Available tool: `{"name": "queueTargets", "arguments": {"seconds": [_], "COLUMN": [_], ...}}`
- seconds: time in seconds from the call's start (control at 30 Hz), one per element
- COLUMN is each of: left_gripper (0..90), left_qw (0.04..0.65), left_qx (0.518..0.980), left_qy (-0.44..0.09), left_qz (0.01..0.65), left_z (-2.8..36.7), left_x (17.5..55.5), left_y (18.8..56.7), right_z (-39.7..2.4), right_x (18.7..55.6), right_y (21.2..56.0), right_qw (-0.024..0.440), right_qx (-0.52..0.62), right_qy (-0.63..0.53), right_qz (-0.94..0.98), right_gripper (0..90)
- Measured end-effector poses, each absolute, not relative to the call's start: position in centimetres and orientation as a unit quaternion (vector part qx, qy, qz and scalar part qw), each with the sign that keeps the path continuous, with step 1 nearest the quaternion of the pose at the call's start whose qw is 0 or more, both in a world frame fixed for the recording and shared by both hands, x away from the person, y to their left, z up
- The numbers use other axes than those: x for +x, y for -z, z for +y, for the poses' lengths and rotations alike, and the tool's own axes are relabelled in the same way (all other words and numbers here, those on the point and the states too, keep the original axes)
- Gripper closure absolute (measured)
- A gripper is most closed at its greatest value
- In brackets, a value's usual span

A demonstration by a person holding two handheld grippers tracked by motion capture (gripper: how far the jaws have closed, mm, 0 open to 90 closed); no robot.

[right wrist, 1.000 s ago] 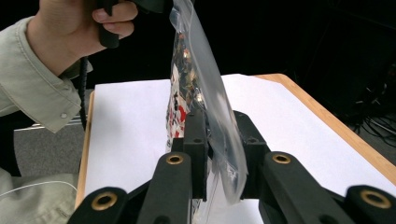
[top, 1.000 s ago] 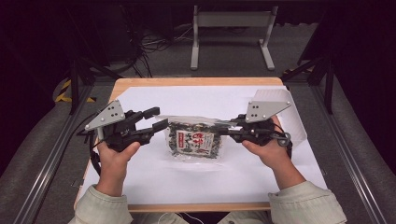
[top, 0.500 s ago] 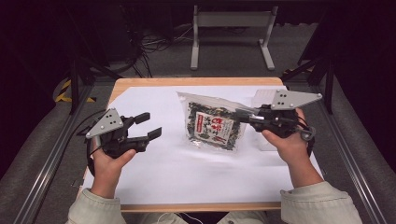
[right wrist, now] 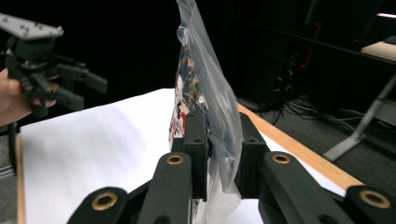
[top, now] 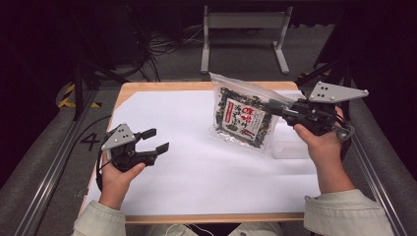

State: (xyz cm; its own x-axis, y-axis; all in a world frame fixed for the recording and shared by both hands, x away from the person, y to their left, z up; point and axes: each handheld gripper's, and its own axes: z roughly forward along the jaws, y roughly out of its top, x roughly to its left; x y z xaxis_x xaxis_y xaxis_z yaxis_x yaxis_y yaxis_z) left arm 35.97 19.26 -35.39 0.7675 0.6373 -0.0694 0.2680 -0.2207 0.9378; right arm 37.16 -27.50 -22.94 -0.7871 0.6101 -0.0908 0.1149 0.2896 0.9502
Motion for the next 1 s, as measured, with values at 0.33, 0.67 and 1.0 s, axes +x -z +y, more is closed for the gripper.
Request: {"name": "queueTargets", "arguments": {"seconds": [0.33, 0.67, 1.0], "left_gripper": [33.8, 33.9, 33.7], "left_qw": [0.539, 0.529, 0.522], "left_qx": [0.764, 0.768, 0.770], "left_qy": [-0.162, -0.150, -0.149], "left_qz": [0.316, 0.329, 0.336], "left_z": [19.3, 19.4, 19.5], "left_x": [36.8, 37.3, 37.5], "left_y": [36.8, 37.9, 38.4], "right_z": [-29.7, -31.8, -33.1], "right_x": [37.8, 38.4, 38.9], "right_y": [22.1, 21.3, 20.8], "right_qw": [0.255, 0.284, 0.307], "right_qx": [0.271, 0.297, 0.315], "right_qy": [-0.543, -0.545, -0.546], "right_qz": [0.753, 0.731, 0.713], "right_gripper": [78.2, 78.3, 78.5]}}
